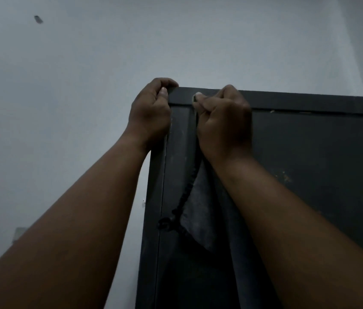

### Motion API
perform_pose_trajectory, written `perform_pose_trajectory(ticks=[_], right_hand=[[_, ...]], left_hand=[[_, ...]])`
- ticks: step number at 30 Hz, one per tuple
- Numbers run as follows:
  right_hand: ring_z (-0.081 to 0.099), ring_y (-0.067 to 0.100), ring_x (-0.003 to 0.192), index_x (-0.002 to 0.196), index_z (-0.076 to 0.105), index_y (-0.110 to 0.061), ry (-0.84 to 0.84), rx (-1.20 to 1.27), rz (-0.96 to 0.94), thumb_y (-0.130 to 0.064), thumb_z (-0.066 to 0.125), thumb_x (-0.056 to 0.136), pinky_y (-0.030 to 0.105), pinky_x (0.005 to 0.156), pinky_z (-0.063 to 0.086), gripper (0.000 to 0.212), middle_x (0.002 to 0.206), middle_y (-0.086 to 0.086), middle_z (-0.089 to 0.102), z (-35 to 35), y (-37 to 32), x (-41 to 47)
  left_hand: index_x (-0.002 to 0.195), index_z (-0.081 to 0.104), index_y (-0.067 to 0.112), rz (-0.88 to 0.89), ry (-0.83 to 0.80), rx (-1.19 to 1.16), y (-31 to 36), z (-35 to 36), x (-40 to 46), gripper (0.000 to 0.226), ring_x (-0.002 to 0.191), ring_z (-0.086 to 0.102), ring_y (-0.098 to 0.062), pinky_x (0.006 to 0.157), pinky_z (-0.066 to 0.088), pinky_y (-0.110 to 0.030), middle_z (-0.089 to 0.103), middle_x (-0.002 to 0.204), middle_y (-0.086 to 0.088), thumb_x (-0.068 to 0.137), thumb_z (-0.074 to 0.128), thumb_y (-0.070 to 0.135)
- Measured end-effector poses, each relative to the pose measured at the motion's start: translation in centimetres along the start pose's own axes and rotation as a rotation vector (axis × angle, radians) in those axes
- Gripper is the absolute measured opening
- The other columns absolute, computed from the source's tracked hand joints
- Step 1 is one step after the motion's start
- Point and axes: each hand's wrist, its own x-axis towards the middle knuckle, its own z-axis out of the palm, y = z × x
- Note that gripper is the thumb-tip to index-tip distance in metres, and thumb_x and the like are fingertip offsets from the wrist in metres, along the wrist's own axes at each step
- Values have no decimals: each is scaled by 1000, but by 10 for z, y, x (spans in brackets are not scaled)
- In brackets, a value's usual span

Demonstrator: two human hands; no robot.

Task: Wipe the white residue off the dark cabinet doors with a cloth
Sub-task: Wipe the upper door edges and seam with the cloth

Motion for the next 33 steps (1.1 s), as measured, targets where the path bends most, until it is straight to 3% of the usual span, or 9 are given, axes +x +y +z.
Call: perform_pose_trajectory(ticks=[3, 6, 10, 15, 18, 21, 26, 33], right_hand=[[58, 31, 75, 91, 80, -3, -44, -36, -38, -27, 60, 103, 44, 71, 50, 33, 80, 12, 59, -4, 3, -6], [60, 35, 80, 98, 81, -10, 19, -99, 23, -28, 59, 102, 48, 76, 51, 28, 84, 13, 60, -16, 15, -3], [60, 32, 82, 102, 82, -13, 98, -96, 119, -26, 59, 101, 38, 76, 49, 26, 89, 12, 60, -12, 13, 2], [59, 30, 75, 94, 80, -3, -18, -25, -29, -28, 60, 103, 43, 71, 51, 33, 82, 12, 60, 3, -5, -5], [59, 32, 69, 91, 81, -5, -47, -10, -99, -27, 65, 101, 45, 68, 52, 30, 77, 11, 59, -3, -2, -15], [61, 36, 77, 99, 82, -14, 4, -79, -40, -30, 63, 101, 50, 77, 53, 25, 82, 11, 62, -13, 8, -15], [61, 33, 87, 109, 81, -17, 48, -79, 71, -30, 62, 101, 48, 87, 51, 24, 89, 9, 61, -3, -1, -3], [56, 29, 72, 96, 81, -10, -172, -24, -162, -25, 62, 103, 49, 73, 50, 25, 80, 7, 56, 9, -28, -24]], left_hand=[[117, 69, 20, -16, 0, -27, 1, -1, -2, 31, 113, 63, -16, 102, 52, -37, 69, 118, 3, 109, 40, 12], [118, 68, 21, -35, -49, -60, 1, -6, -1, 31, 104, 62, -10, 100, 52, -34, 68, 112, 6, 110, 39, 12], [121, 67, 17, -35, -125, -114, -2, -14, 2, 28, 104, 62, -11, 103, 54, -38, 67, 115, 1, 111, 40, 11], [132, 62, 17, -23, -110, -146, -4, -15, 2, 29, 116, 61, -14, 107, 52, -35, 64, 127, 1, 111, 43, 13], [125, 65, 16, -40, -110, -215, -8, -16, 2, 25, 103, 62, -7, 95, 55, -27, 66, 117, 5, 111, 45, 13], [120, 68, 15, -100, -121, -345, -9, -17, 1, 24, 91, 63, -4, 84, 57, -22, 68, 109, 5, 111, 45, 13], [124, 68, 14, -142, -115, -454, -10, -16, 0, 28, 98, 63, -11, 89, 57, -28, 67, 117, -1, 112, 43, 12], [131, 66, 16, -148, -101, -462, -9, -17, -3, 33, 115, 62, -15, 104, 54, -31, 64, 135, -4, 111, 42, 8]])
